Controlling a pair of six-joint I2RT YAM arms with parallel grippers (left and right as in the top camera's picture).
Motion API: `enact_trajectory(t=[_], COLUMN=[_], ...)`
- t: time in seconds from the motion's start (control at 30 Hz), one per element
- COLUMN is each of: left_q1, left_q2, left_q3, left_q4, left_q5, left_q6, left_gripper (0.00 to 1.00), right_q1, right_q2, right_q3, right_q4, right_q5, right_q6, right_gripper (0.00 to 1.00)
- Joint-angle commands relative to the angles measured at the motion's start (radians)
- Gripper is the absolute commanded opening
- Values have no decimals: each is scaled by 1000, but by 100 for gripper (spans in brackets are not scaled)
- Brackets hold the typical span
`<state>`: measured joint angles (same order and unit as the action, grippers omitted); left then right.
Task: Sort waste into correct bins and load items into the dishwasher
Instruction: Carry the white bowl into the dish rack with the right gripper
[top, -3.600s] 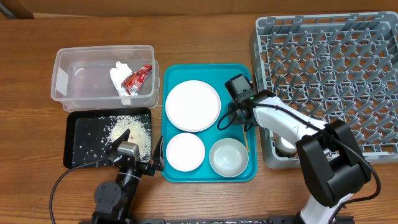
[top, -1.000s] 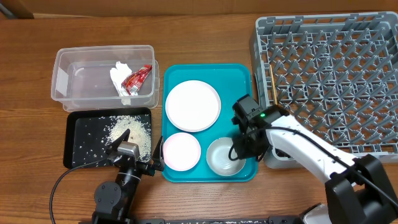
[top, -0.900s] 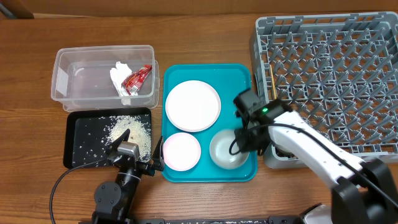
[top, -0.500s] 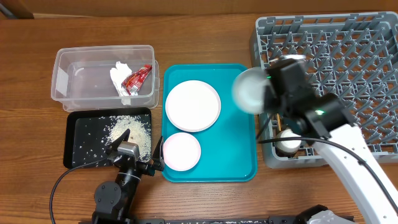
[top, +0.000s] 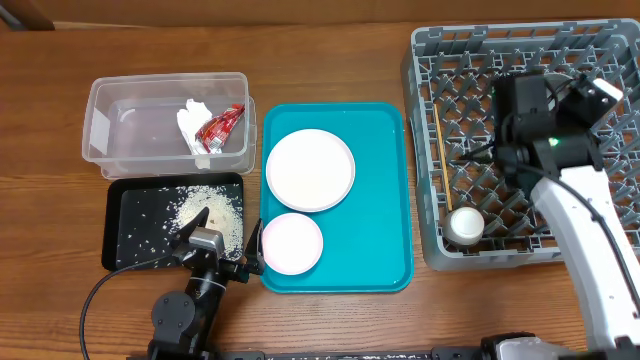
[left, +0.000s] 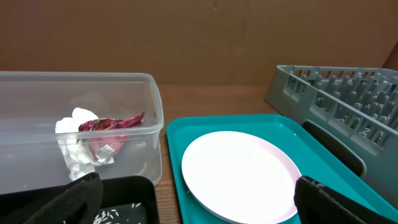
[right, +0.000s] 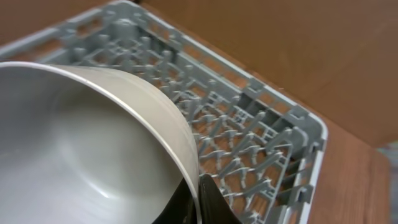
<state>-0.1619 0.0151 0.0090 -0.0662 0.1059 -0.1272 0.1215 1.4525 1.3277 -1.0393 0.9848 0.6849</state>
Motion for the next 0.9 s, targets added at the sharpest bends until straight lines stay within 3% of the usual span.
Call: enact_trajectory(t=[0.0,0.23,0.87], left_q1=[5,5,5], left_q2=[-9,-9,-9], left_q3=[-4,-4,-4], left_q4=[0,0,0], left_q5=[14,14,14], left_q6=[-7,-7,-7], left_gripper=[100,100,100], right_q1=[-23,-26,45], right_q2=[82,256,404], right_q3=[2,2,2], right_q4=[12,59,66], right_q5=[63,235,220], right_q6=[26,22,18], right_gripper=[4,4,4])
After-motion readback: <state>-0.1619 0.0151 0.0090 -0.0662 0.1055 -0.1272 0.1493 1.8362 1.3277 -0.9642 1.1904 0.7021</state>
